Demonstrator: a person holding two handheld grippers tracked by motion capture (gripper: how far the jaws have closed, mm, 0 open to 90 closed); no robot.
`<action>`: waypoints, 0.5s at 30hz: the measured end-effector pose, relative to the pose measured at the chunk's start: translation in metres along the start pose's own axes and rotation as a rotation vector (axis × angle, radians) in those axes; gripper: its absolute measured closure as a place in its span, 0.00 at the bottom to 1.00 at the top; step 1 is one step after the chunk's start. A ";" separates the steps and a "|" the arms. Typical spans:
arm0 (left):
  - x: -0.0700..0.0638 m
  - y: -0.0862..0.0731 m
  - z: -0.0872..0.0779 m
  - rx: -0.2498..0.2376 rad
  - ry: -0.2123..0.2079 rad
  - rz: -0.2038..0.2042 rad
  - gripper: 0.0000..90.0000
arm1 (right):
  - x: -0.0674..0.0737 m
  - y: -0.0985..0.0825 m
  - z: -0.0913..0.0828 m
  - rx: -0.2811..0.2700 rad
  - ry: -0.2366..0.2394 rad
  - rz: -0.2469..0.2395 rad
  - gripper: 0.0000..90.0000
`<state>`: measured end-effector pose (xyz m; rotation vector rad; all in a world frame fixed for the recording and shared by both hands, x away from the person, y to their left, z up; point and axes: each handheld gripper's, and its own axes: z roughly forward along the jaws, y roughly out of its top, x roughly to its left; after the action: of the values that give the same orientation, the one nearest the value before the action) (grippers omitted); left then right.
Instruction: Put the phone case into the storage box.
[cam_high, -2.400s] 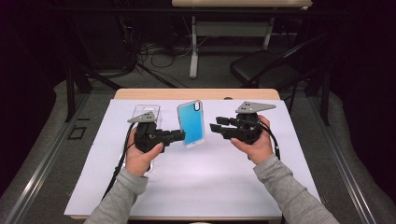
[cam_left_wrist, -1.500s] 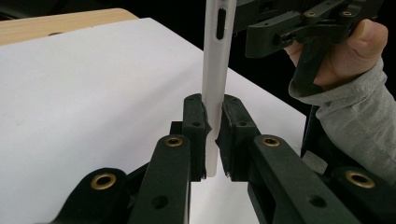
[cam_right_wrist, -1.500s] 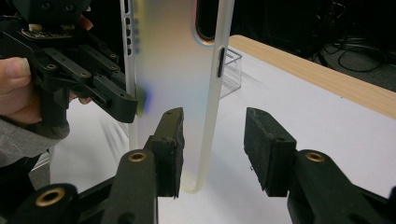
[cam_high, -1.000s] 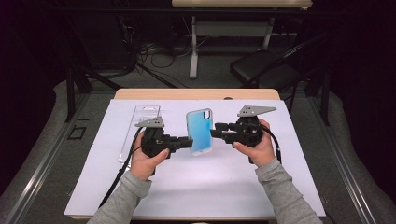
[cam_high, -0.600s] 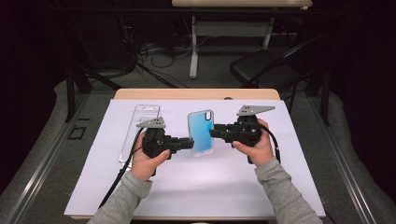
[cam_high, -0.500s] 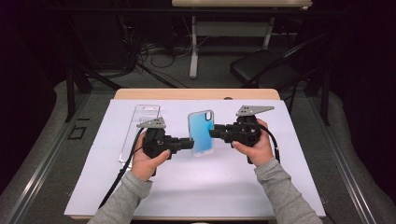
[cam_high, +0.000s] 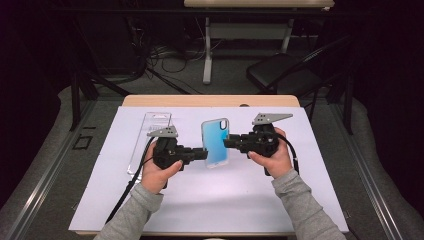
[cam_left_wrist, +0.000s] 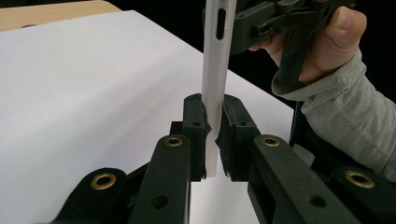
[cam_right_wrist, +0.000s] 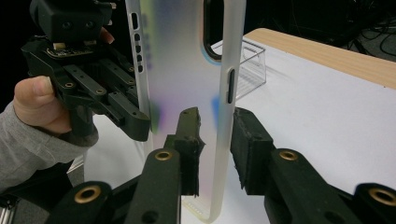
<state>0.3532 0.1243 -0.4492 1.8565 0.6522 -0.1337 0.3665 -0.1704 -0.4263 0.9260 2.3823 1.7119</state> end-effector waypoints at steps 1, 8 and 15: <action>0.000 0.000 0.000 0.000 0.000 0.000 0.91 | 0.000 0.000 0.000 0.001 0.000 0.001 0.83; 0.000 0.000 0.000 0.001 -0.002 -0.001 0.91 | -0.001 0.000 -0.001 0.008 -0.010 -0.001 0.89; 0.001 0.000 0.000 -0.001 0.001 0.001 0.91 | -0.003 0.000 -0.001 0.004 -0.006 0.005 0.91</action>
<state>0.3536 0.1247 -0.4492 1.8557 0.6513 -0.1319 0.3685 -0.1721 -0.4267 0.9363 2.3821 1.7046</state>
